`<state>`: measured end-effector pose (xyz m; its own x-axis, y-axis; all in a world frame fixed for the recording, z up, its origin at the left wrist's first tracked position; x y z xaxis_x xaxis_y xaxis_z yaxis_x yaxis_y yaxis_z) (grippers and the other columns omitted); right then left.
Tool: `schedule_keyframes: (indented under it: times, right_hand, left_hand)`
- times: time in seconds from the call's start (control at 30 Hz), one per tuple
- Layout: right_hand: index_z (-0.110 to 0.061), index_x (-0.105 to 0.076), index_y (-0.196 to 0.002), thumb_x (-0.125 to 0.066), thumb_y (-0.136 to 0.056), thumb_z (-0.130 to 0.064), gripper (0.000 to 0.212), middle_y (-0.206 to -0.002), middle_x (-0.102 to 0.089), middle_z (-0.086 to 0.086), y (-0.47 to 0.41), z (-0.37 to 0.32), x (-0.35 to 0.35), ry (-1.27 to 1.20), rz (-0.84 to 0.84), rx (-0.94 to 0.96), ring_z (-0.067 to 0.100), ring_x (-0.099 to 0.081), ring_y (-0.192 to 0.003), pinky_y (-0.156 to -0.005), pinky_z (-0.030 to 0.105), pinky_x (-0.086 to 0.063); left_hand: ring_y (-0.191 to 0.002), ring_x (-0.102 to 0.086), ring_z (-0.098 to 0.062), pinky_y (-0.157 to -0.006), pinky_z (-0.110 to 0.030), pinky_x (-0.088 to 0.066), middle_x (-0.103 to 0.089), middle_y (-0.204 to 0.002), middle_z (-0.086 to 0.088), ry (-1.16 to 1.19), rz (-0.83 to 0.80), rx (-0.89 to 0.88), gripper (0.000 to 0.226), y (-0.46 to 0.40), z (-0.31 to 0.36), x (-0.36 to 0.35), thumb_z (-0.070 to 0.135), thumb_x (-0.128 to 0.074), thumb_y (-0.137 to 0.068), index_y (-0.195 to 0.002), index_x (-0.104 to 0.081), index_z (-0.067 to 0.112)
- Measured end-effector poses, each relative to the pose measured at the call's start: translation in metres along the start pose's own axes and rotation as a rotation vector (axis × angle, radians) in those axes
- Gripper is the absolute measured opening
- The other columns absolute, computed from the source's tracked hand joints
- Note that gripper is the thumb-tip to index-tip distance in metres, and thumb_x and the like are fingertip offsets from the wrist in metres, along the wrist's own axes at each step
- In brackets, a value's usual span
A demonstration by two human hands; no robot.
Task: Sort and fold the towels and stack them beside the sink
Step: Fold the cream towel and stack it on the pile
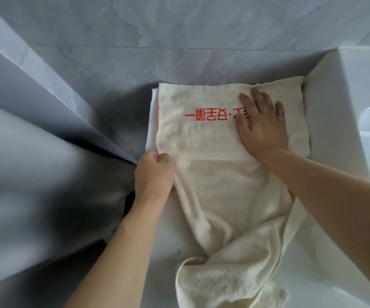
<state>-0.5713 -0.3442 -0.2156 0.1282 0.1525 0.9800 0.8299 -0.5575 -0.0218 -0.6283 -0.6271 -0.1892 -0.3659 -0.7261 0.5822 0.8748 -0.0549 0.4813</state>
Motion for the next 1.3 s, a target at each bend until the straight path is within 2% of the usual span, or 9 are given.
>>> schedule_keyframes:
  times: [0.1, 0.17, 0.23, 0.3, 0.4, 0.57, 1.0, 1.17, 1.3]
  right_hand:
    - [-0.031, -0.030, -0.151, -0.029, -0.100, -0.047, 0.054, -0.163, -0.017, -0.001, -0.001, -0.003, 0.001, -0.012, 0.020, 0.008, 0.018, -0.013, -0.150, -0.121, 0.047, -0.004]
    - [-0.030, -0.031, -0.151, -0.030, -0.100, -0.045, 0.053, -0.163, -0.019, 0.000, -0.003, -0.002, 0.002, -0.022, 0.028, 0.011, 0.019, -0.014, -0.149, -0.121, 0.048, -0.005]
    - [-0.029, -0.032, -0.150, -0.031, -0.099, -0.044, 0.053, -0.162, -0.020, 0.000, -0.001, 0.000, 0.001, -0.033, 0.037, 0.011, 0.019, -0.015, -0.149, -0.121, 0.048, -0.005]
    - [-0.029, -0.033, -0.150, -0.029, -0.098, -0.043, 0.054, -0.162, -0.021, 0.001, -0.001, 0.000, 0.001, -0.042, 0.049, 0.010, 0.019, -0.016, -0.149, -0.121, 0.048, -0.006]
    - [-0.029, -0.034, -0.150, -0.027, -0.097, -0.043, 0.055, -0.162, -0.022, 0.000, -0.002, -0.001, 0.001, -0.057, 0.053, 0.012, 0.019, -0.017, -0.149, -0.121, 0.047, -0.006]
    - [-0.029, -0.036, -0.149, -0.030, -0.099, -0.042, 0.052, -0.161, -0.023, 0.000, -0.003, 0.001, 0.002, -0.066, 0.064, 0.017, 0.019, -0.018, -0.148, -0.121, 0.046, -0.006]
    - [-0.012, -0.059, -0.128, -0.046, -0.084, -0.022, 0.047, -0.148, -0.046, 0.008, 0.069, -0.018, 0.038, -0.318, 0.288, 0.003, 0.026, -0.043, -0.135, -0.118, 0.045, -0.015]
    - [-0.011, -0.057, -0.129, -0.046, -0.086, -0.021, 0.046, -0.146, -0.047, 0.010, 0.200, 0.015, 0.034, -0.124, 0.110, -0.003, 0.031, -0.043, -0.134, -0.115, 0.048, -0.024]
    - [-0.011, -0.052, -0.138, -0.039, -0.091, -0.021, 0.050, -0.152, -0.041, 0.009, 0.217, 0.033, 0.011, -0.050, 0.020, 0.027, 0.031, -0.035, -0.141, -0.115, 0.051, -0.025]
  left_hand:
    - [-0.069, -0.052, -0.020, -0.059, -0.032, -0.039, -0.057, -0.081, -0.004, 0.159, 0.146, 0.067, 0.018, -0.008, -0.009, 0.021, 0.022, -0.040, -0.098, -0.090, -0.054, 0.013]
    - [-0.076, -0.056, -0.023, -0.062, -0.034, -0.040, -0.058, -0.088, -0.004, -0.036, 0.191, -0.015, 0.014, -0.010, -0.010, 0.022, 0.022, -0.042, -0.101, -0.099, -0.052, 0.013]
    - [-0.088, -0.056, -0.030, -0.067, -0.039, -0.042, -0.058, -0.097, -0.006, -0.360, 0.323, -0.247, 0.009, 0.001, 0.001, 0.020, 0.015, -0.048, -0.097, -0.105, -0.050, 0.013]
    - [-0.104, -0.053, -0.034, -0.082, -0.045, -0.043, -0.055, -0.115, -0.012, -0.538, 0.375, -0.565, 0.029, 0.021, 0.023, 0.000, 0.013, -0.058, -0.087, -0.116, -0.053, 0.011]
    - [-0.133, -0.039, -0.032, -0.110, -0.049, -0.032, -0.042, -0.144, -0.010, -0.618, 0.186, -0.799, 0.049, 0.035, 0.039, -0.047, 0.028, -0.050, -0.091, -0.138, -0.047, 0.016]
    - [-0.153, -0.003, -0.028, -0.119, -0.062, -0.007, -0.012, -0.166, -0.002, -0.772, 0.063, -0.719, 0.064, 0.037, 0.000, -0.089, 0.048, -0.036, -0.095, -0.156, -0.022, 0.034]
    - [-0.153, 0.005, -0.025, -0.119, -0.061, -0.004, -0.005, -0.167, 0.001, -0.802, 0.107, -0.687, 0.070, 0.024, -0.013, -0.087, 0.052, -0.032, -0.090, -0.156, -0.016, 0.038]
    - [-0.153, 0.002, -0.027, -0.120, -0.060, -0.003, -0.007, -0.166, 0.000, -0.810, 0.074, -0.706, 0.069, 0.044, -0.004, -0.086, 0.049, -0.036, -0.089, -0.155, -0.017, 0.038]
    - [-0.153, 0.005, -0.027, -0.120, -0.060, -0.002, -0.004, -0.166, 0.000, -0.806, 0.067, -0.692, 0.068, 0.034, 0.001, -0.092, 0.049, -0.033, -0.090, -0.155, -0.014, 0.039]
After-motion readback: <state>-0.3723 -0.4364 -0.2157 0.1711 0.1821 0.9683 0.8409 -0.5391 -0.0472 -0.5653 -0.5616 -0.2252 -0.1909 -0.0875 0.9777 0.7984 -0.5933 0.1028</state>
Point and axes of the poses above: each hand's wrist, its own y-axis away from the middle knuckle, its own x-axis out of the back of the hand, z = x × y, the point moved 7 cm from there along -y, towards the middle knuckle
